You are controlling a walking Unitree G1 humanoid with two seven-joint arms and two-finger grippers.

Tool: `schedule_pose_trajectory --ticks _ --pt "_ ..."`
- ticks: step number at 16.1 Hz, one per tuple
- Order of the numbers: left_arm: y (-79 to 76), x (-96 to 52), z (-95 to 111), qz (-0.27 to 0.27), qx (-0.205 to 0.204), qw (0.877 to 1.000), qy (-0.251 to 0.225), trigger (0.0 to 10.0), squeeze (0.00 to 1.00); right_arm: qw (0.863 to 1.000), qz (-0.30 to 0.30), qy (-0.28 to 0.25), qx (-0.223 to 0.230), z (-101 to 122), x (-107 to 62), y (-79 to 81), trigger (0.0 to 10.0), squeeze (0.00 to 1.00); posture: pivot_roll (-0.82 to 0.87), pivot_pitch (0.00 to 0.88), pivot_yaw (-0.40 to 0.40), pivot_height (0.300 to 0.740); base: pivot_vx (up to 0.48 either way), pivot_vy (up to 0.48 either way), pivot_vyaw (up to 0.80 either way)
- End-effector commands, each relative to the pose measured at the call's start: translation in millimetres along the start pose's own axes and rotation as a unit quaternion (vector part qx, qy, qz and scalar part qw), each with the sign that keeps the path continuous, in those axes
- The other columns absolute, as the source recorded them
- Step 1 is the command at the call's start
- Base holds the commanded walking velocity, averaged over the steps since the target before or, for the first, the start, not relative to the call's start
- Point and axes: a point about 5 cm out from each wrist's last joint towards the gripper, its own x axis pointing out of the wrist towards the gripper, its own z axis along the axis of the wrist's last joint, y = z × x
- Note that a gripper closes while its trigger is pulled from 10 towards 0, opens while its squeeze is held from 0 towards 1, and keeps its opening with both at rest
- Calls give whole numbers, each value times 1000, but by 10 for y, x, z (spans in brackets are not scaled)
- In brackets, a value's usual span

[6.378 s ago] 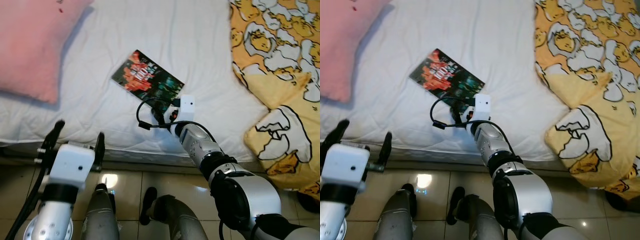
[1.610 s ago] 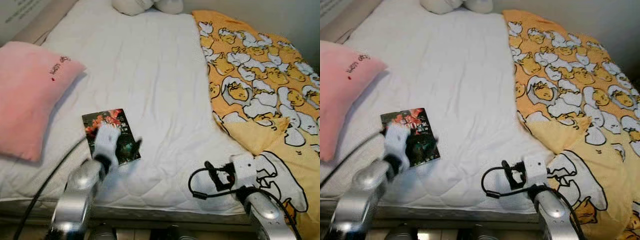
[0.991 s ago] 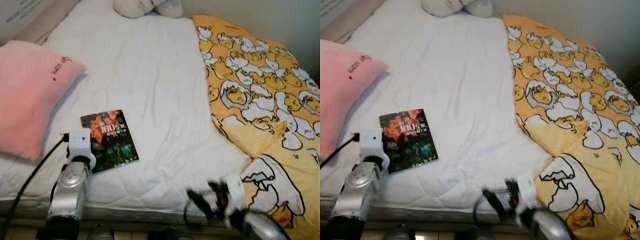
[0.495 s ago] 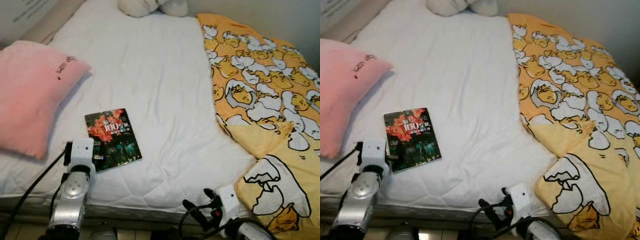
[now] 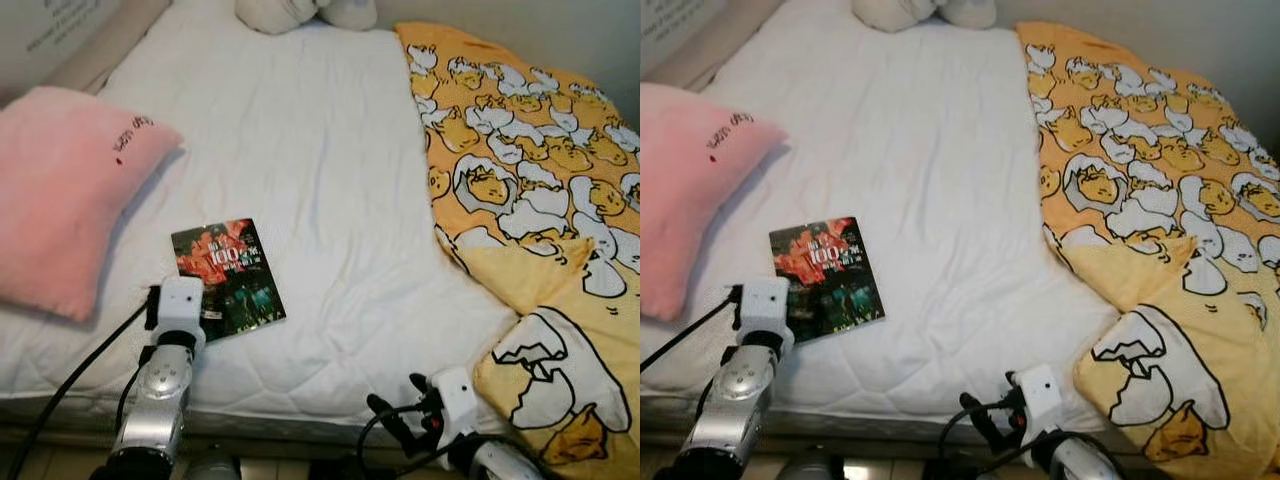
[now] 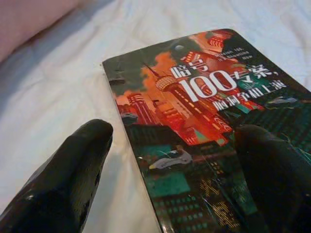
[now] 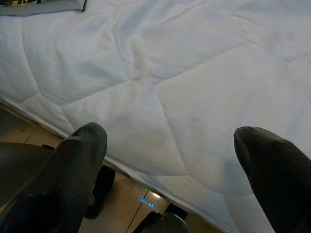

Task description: Clean up the room

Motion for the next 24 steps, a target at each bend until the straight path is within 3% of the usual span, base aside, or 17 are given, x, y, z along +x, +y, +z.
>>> schedule_pose_trajectory --ticks 1,3,5,9,10,11,15,16,17,18,21,24 --pt "-117 -37 -100 -24 -6 999 22 10000 0 1000 -21 7 -6 -41 -70 -86 10000 0 94 78 -164 728 0 0 0" --pt "-217 -47 -263 -36 -53 995 80 10000 0 1000 -20 8 -6 -52 -65 -79 10000 0 93 74 -164 728 0 0 0" --pt "-256 -55 -286 -30 -95 992 82 10000 0 1000 -21 9 -7 -54 -62 -92 10000 0 89 68 -164 728 0 0 0" --pt "-378 -25 -248 -63 -87 992 69 10000 0 999 -28 14 -12 -56 -75 -149 10000 0 83 63 -171 728 0 0 0" --pt "-409 -25 -253 -75 -82 991 72 6275 0 999 -28 15 -13 -56 -76 -148 10000 0 83 63 -171 728 0 0 0" --pt "-447 -32 -295 -88 -86 988 90 0 0 999 -28 17 -14 -56 -81 -148 10000 0 80 65 -176 728 0 0 0" --pt "-594 -52 -494 -127 -165 960 188 0 0 999 -31 21 -14 -61 -85 -168 10000 0 75 75 -181 728 0 0 0" --pt "-612 -57 -515 -137 -174 955 200 0 0 999 -31 21 -14 -56 -85 -172 10000 0 71 78 -183 728 0 0 0" --pt "-624 -39 -516 -139 -215 944 207 0 0 999 -33 22 -13 -54 -86 -182 10000 0 71 78 -183 728 0 0 0" --pt "-631 -30 -507 -142 -229 940 207 0 0 999 -33 22 -13 -54 -86 -184 10000 0 71 78 -183 728 0 0 0" --pt "-606 70 -393 -157 -229 944 181 0 0 999 -37 21 -13 -42 -84 -205 10000 0 61 75 -182 728 0 0 0" --pt "-604 109 -316 -173 -199 954 145 0 0 999 -41 21 -14 -20 -57 -246 10000 0 59 61 -179 728 0 0 0"
